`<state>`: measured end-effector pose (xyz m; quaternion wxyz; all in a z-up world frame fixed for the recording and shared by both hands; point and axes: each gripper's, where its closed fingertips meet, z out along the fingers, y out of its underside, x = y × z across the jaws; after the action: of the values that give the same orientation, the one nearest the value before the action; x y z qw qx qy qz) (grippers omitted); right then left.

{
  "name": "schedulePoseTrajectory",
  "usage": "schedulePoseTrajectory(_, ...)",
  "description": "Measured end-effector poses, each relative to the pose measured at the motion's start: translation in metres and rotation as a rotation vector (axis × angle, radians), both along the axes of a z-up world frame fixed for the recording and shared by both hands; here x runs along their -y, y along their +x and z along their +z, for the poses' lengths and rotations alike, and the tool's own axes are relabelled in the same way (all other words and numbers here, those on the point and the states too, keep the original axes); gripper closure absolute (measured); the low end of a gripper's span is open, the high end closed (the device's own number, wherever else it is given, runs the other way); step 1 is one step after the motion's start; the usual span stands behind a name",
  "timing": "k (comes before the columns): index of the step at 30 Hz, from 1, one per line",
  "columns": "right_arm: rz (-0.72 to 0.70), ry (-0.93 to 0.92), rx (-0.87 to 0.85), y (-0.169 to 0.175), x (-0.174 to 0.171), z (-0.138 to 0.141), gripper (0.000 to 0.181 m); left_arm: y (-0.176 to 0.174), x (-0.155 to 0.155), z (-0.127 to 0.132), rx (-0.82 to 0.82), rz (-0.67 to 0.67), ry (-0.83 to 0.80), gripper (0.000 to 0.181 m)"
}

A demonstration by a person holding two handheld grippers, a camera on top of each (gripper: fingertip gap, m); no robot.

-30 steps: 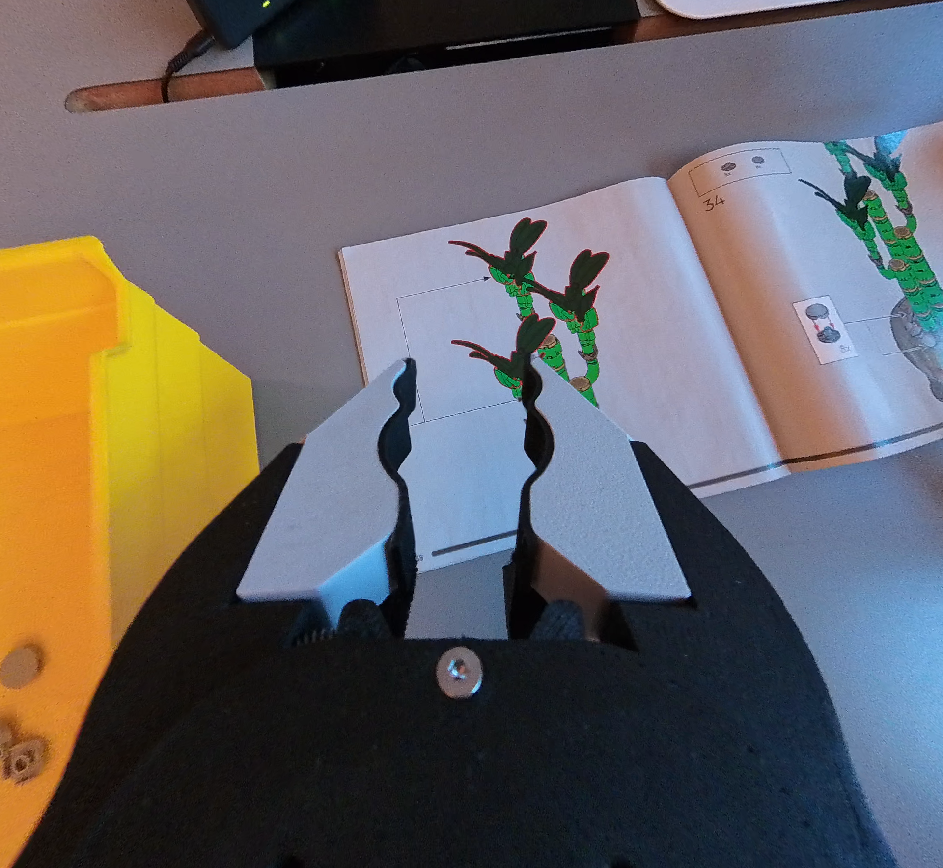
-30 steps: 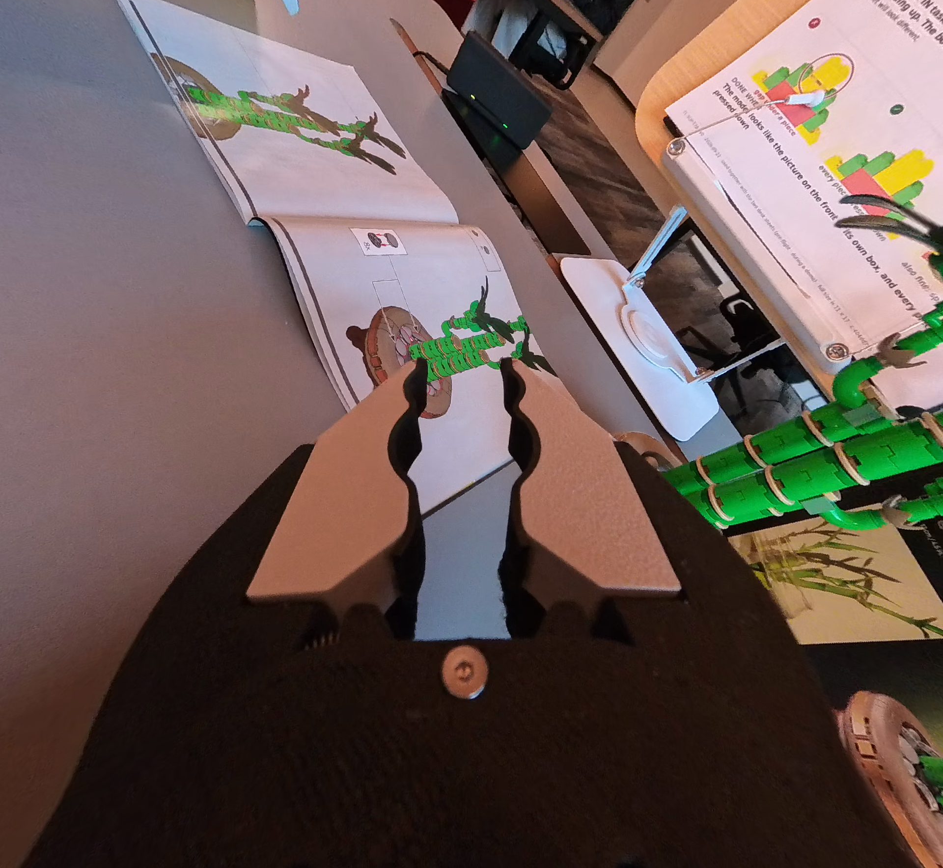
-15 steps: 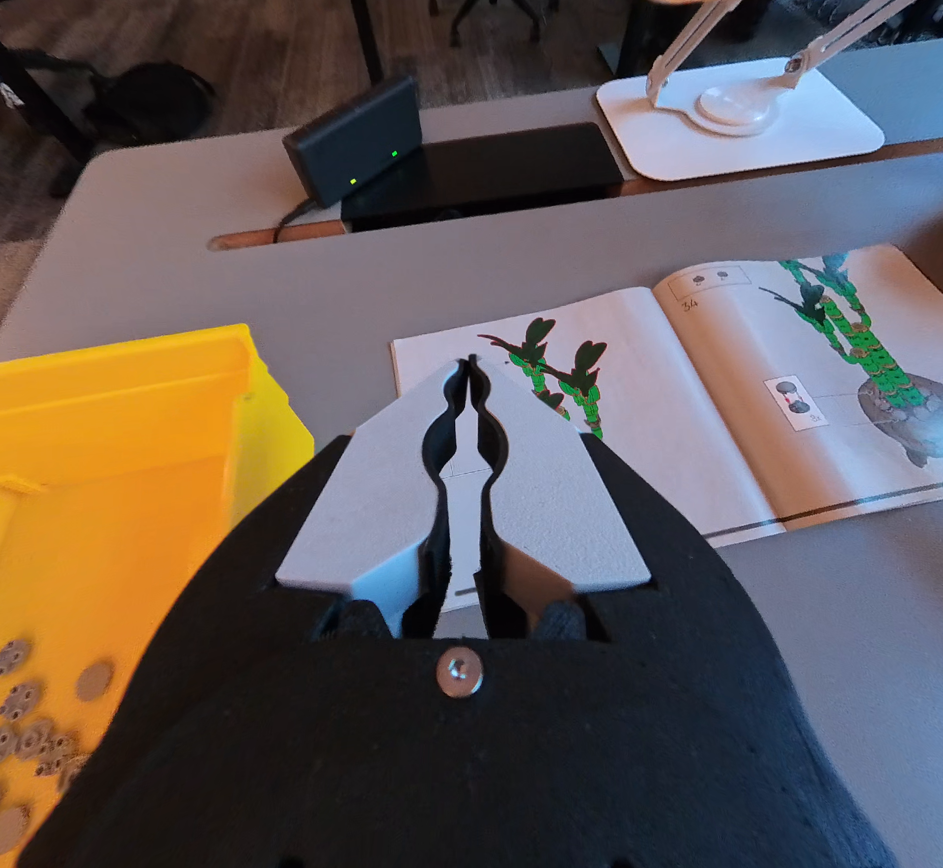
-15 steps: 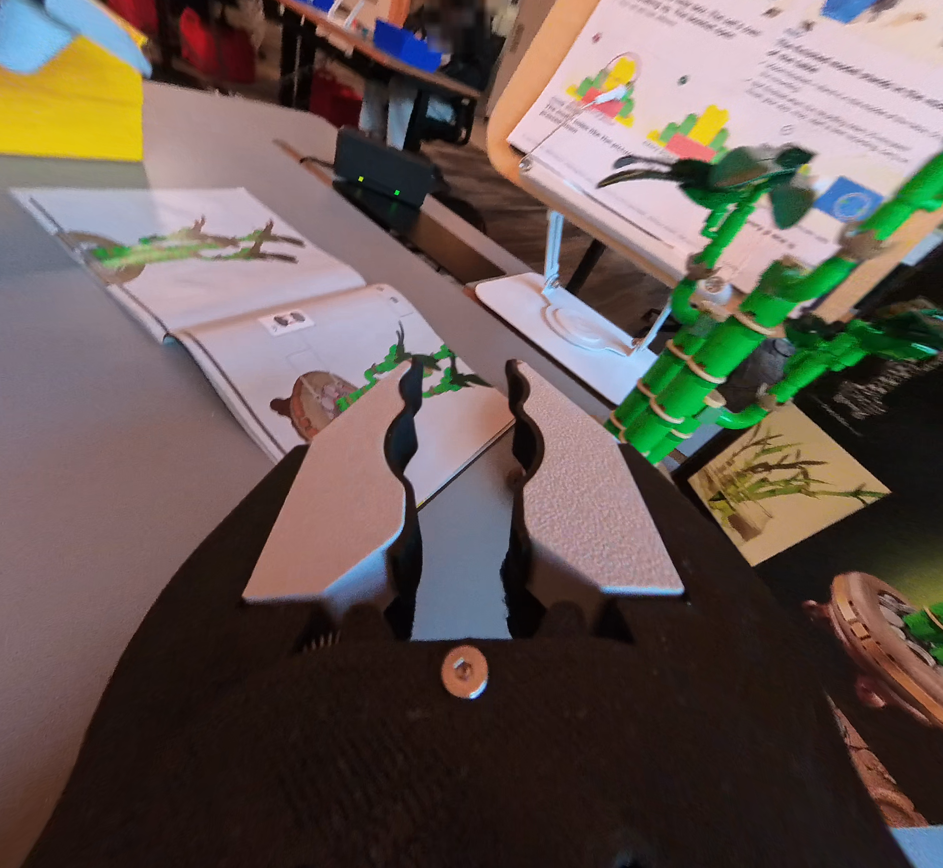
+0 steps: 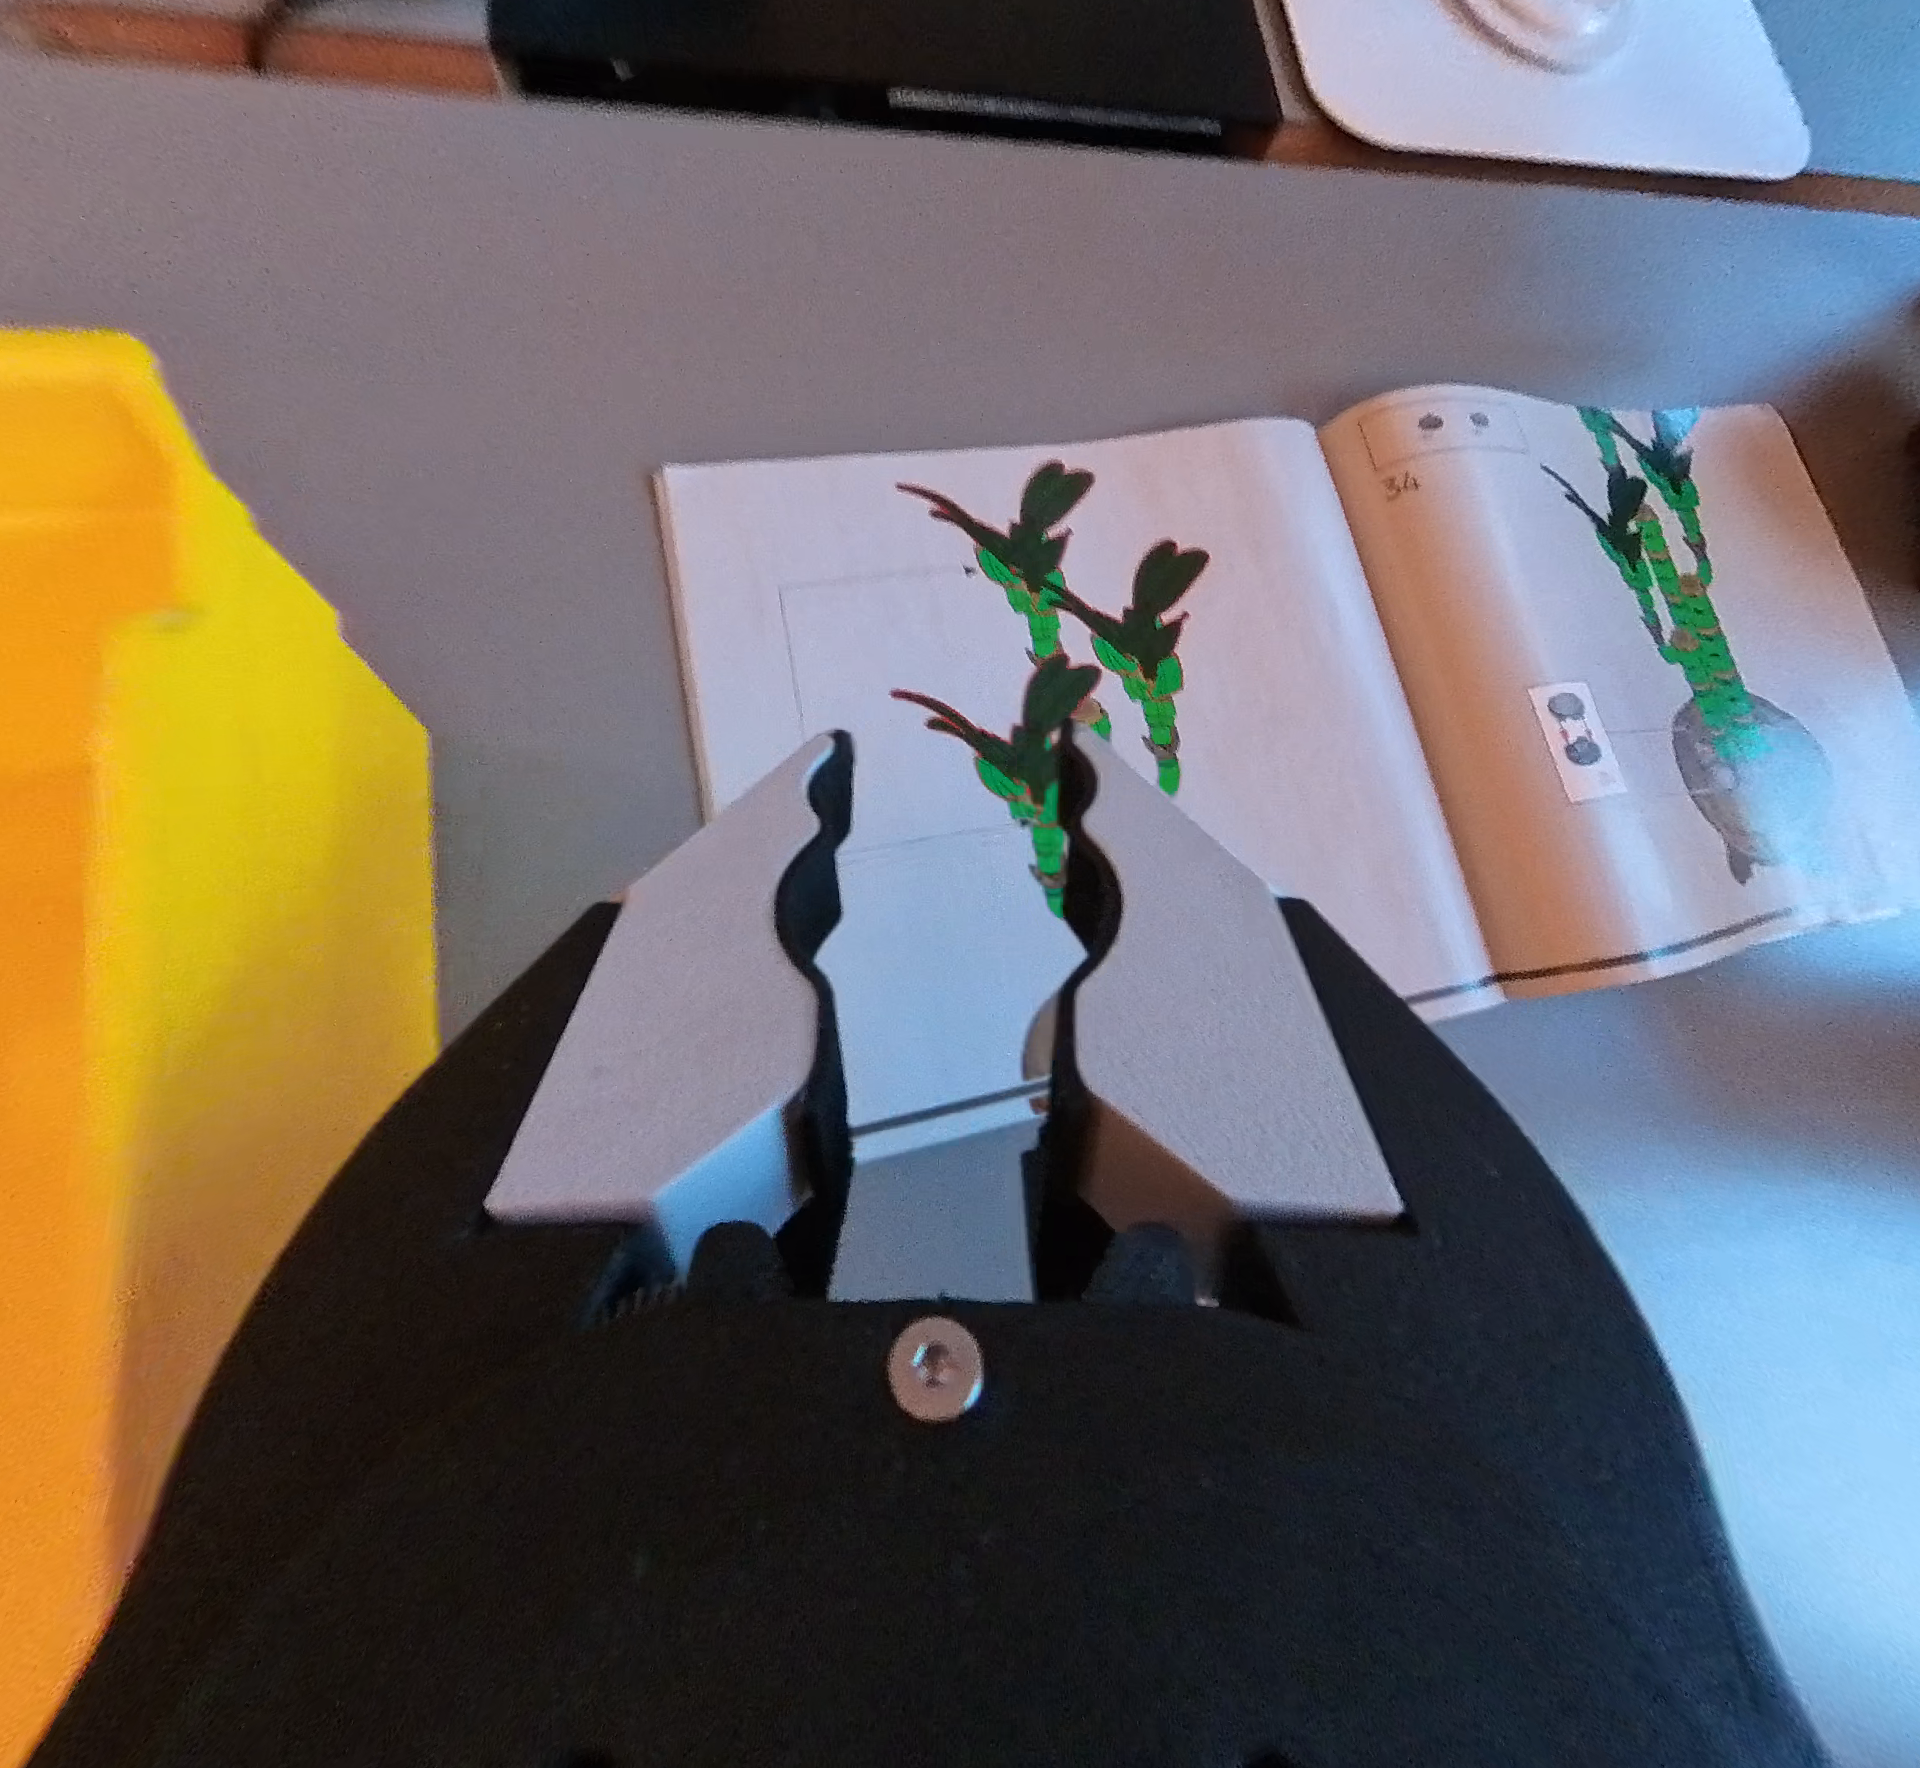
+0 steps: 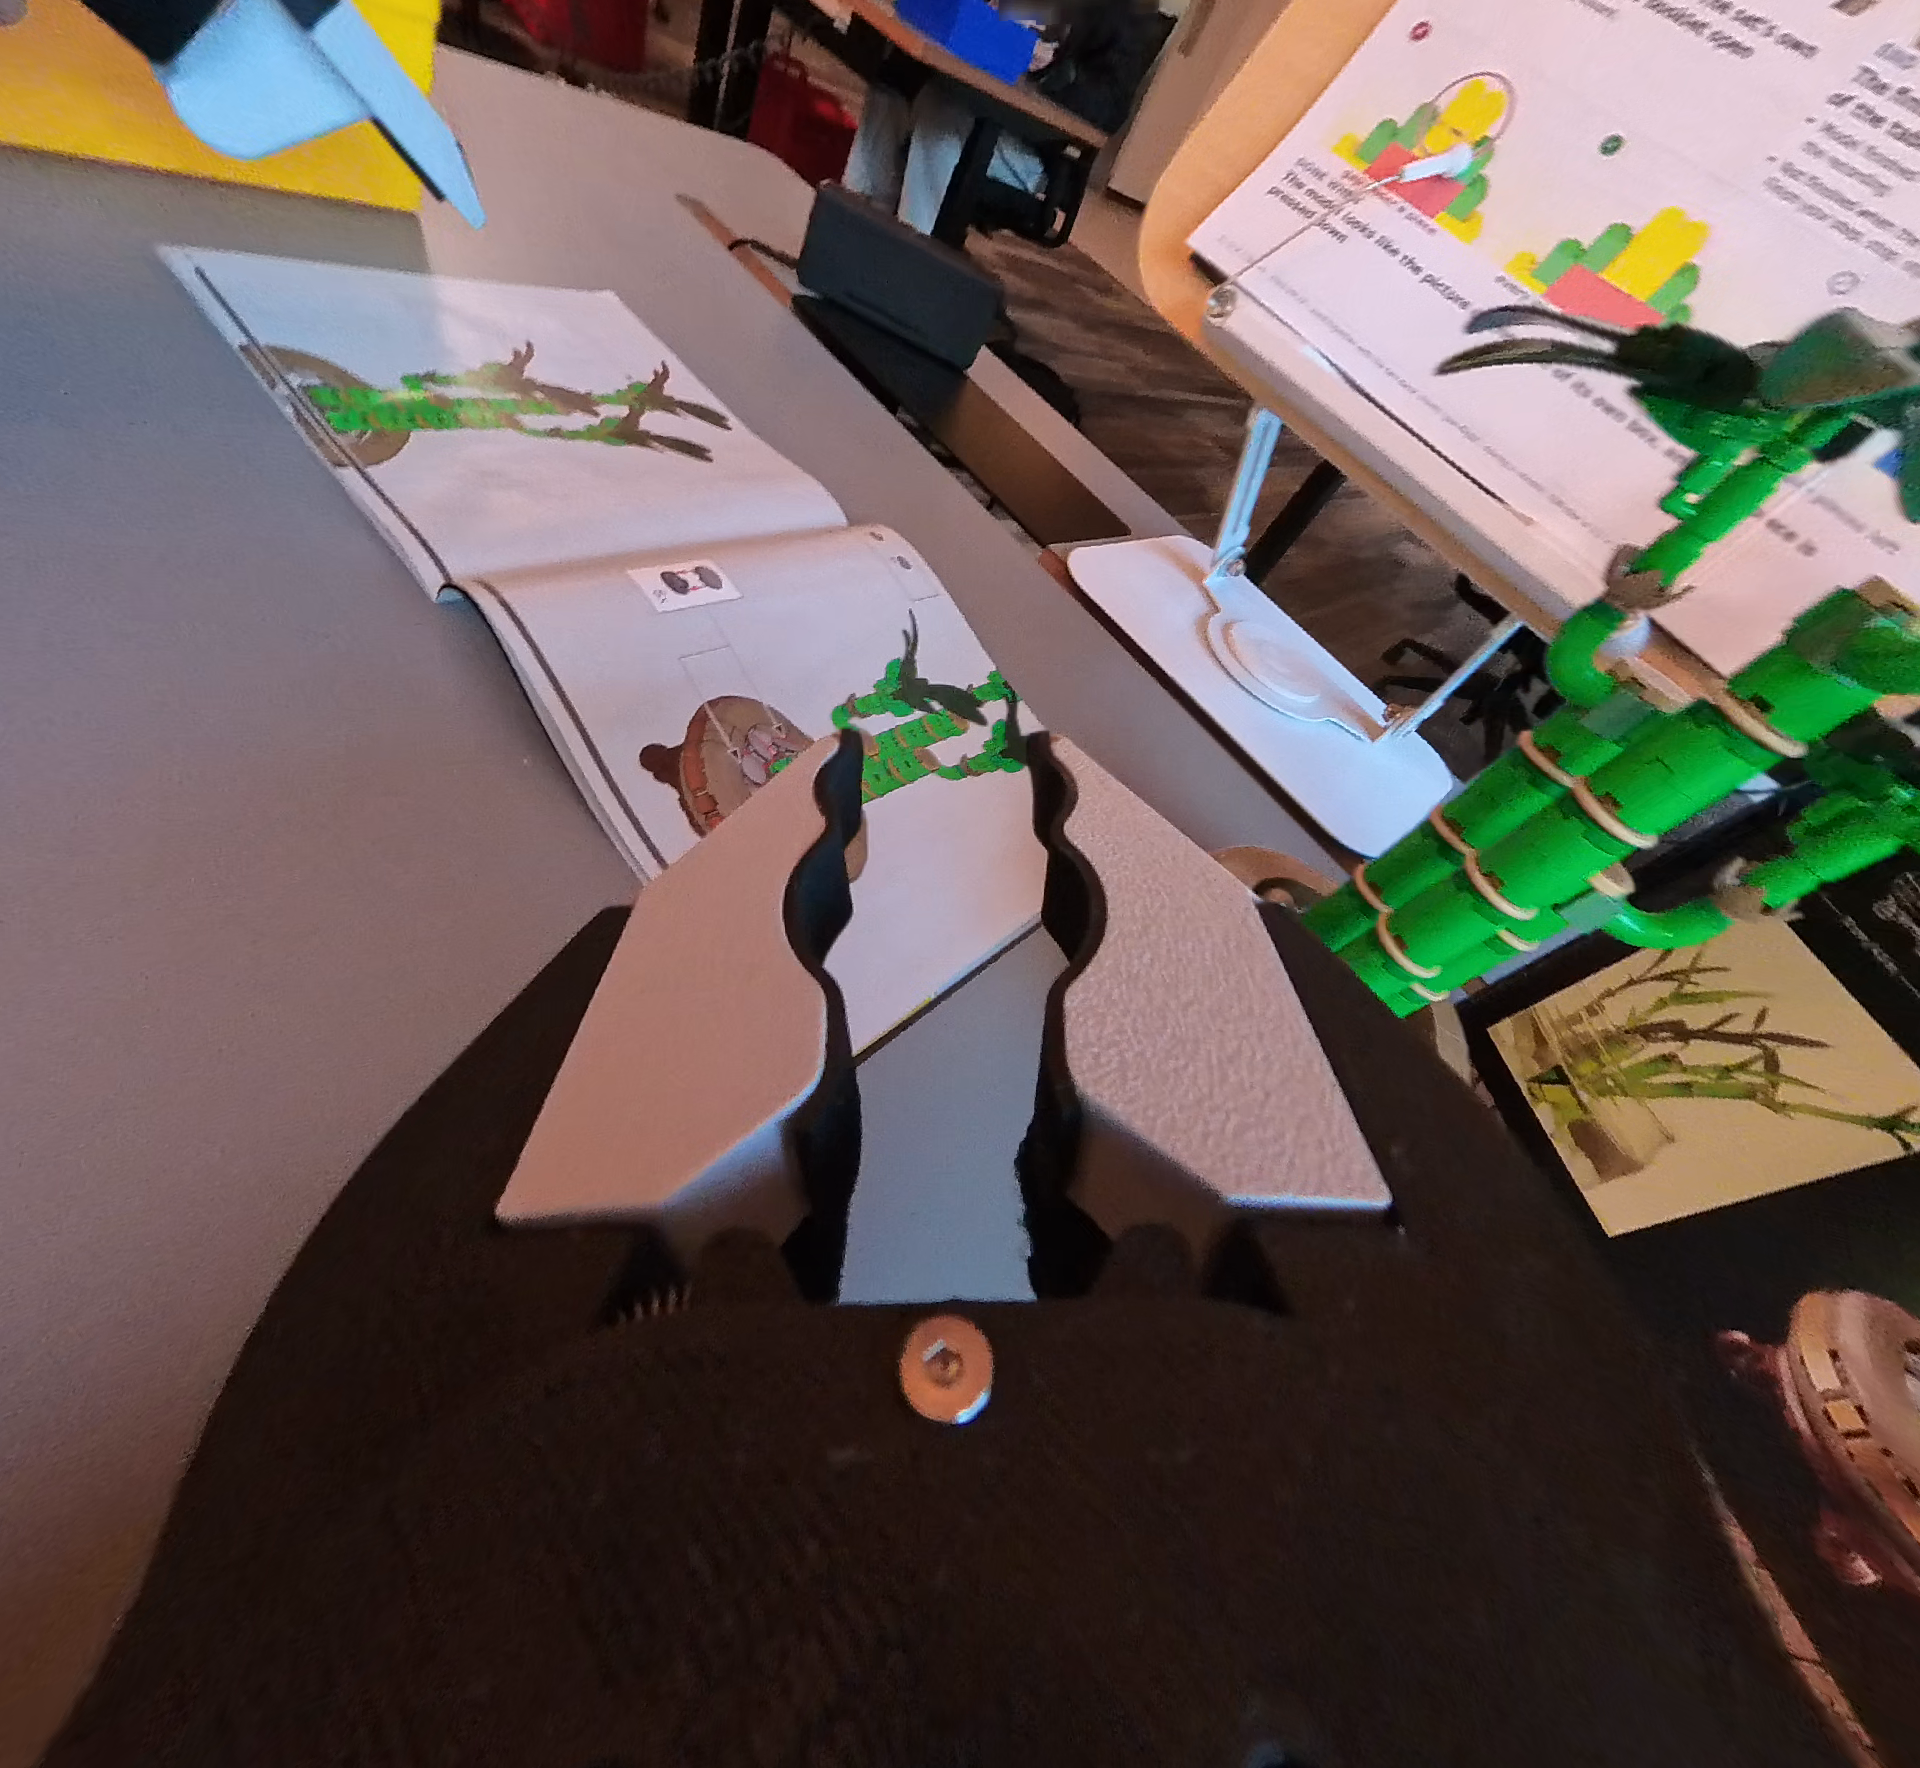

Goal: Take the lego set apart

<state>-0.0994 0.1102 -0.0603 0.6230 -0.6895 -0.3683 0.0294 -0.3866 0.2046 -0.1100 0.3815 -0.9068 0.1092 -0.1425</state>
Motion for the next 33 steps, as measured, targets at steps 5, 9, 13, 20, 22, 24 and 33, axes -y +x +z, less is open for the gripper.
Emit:
schedulePoseTrajectory(5, 0.011, -0.002, 0.044, -0.003, 0.001, -0.005, 0.15, 0.018, 0.012, -0.023, 0.001, -0.057, -0.163, 0.123)
schedulePoseTrajectory(9, 0.008, -0.009, 0.033, -0.001, 0.001, -0.005, 0.15, 0.011, 0.011, -0.028, -0.073, -0.033, -0.168, 0.107)
schedulePoseTrajectory(13, 0.012, -0.012, 0.037, -0.001, 0.001, -0.006, 0.15, 0.005, 0.014, -0.034, -0.126, -0.035, -0.197, 0.104)
schedulePoseTrajectory(20, 0.014, -0.014, 0.049, -0.002, 0.001, -0.007, 0.15, -0.002, 0.017, -0.048, -0.207, -0.033, -0.248, 0.095)
schedulePoseTrajectory(22, 0.015, -0.015, 0.052, -0.001, 0.001, -0.008, 0.15, -0.001, 0.018, -0.047, -0.177, -0.026, -0.254, 0.093)
schedulePoseTrajectory(24, 0.015, -0.014, 0.054, -0.001, 0.001, -0.008, 0.151, -0.003, 0.019, -0.046, -0.163, -0.018, -0.265, 0.092)
schedulePoseTrajectory(33, 0.019, -0.015, 0.062, -0.002, 0.002, -0.009, 0.151, -0.004, 0.012, -0.036, -0.034, 0.008, -0.243, 0.093)
